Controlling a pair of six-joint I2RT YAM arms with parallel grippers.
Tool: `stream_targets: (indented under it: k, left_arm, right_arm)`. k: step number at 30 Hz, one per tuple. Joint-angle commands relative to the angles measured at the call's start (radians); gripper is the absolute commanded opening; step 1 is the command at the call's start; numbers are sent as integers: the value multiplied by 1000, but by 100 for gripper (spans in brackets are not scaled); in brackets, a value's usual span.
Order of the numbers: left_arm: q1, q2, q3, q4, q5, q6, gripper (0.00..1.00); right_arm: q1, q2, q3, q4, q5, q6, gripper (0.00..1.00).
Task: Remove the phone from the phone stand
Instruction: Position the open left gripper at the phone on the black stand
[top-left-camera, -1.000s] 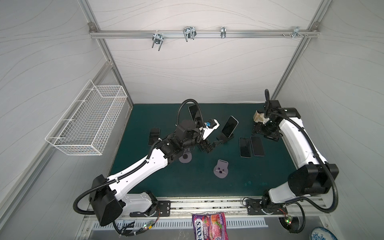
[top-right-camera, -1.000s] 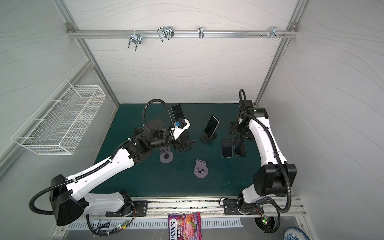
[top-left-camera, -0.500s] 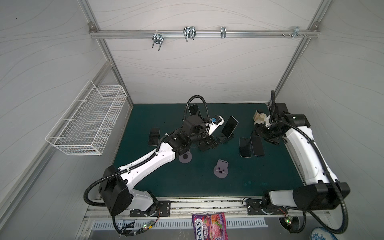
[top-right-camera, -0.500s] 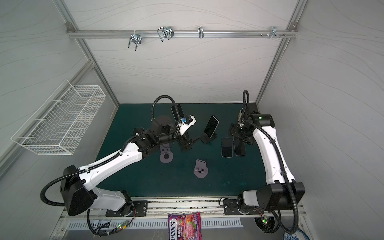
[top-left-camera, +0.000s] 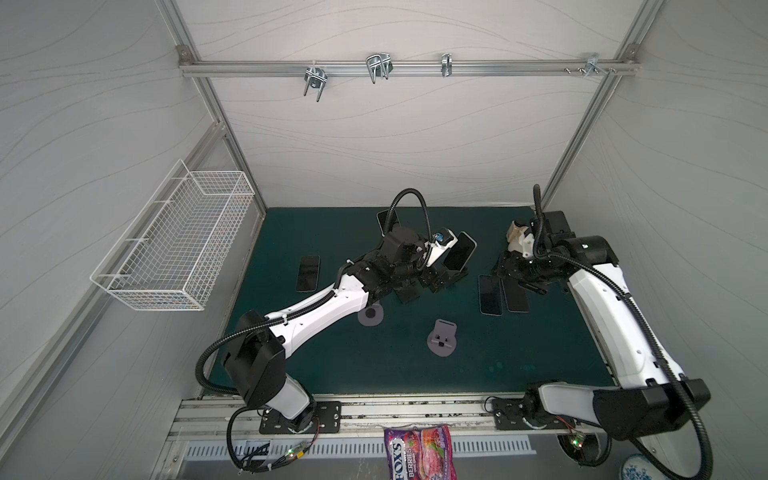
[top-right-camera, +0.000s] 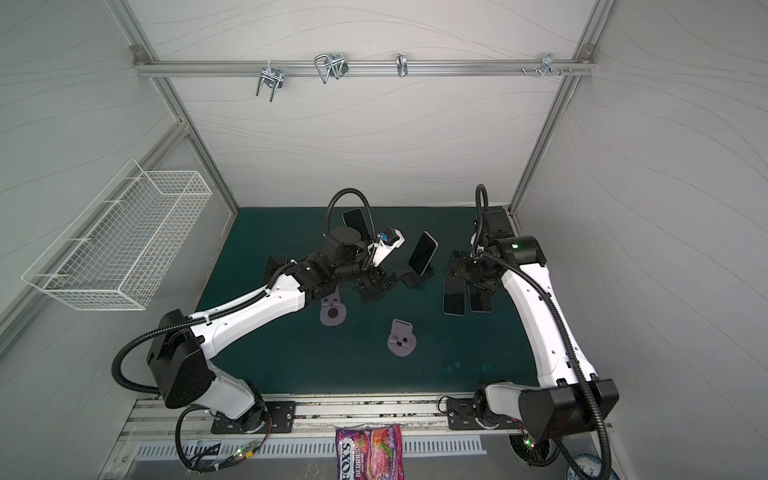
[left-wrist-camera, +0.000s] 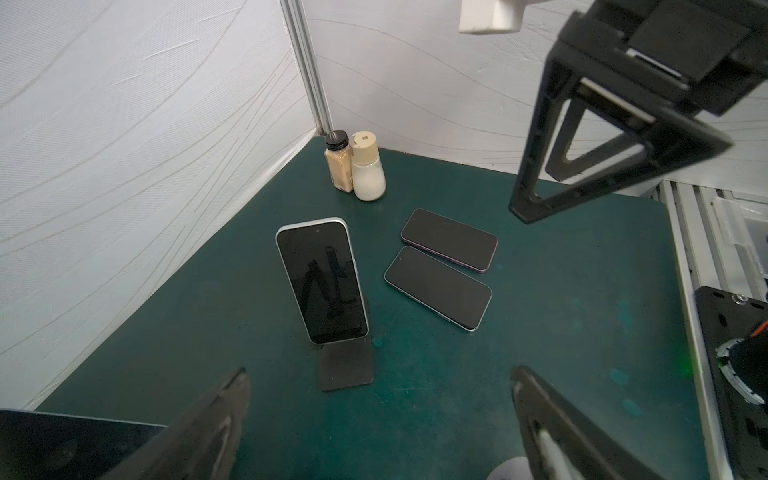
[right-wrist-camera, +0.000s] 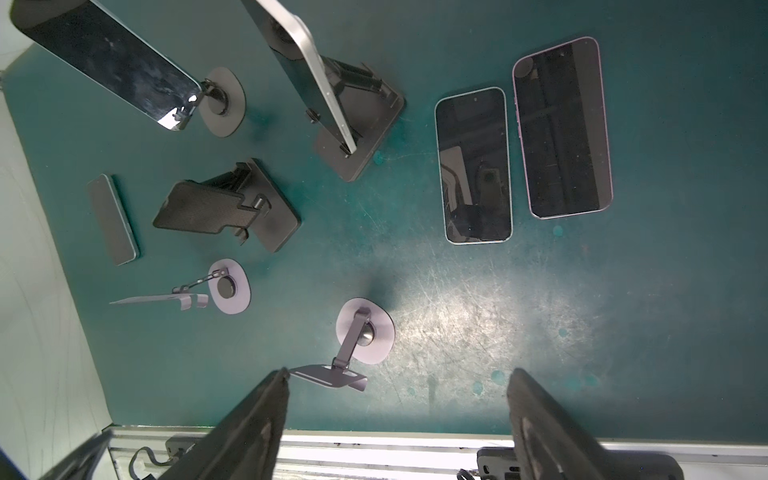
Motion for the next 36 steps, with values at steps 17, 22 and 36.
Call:
stream_targets:
  k: [17,22,36]
  left_arm:
    - [81,141,133,110,67,-27,99]
    - [86,180,154,118,81,-31,99]
    - [87,287,214,154,91,-57,99]
  right_arm:
    - [41,-51,-21,92,18,91,80]
    - [49,-28,-6,98,30,94,81]
    - [59,16,12,123,48,103,82]
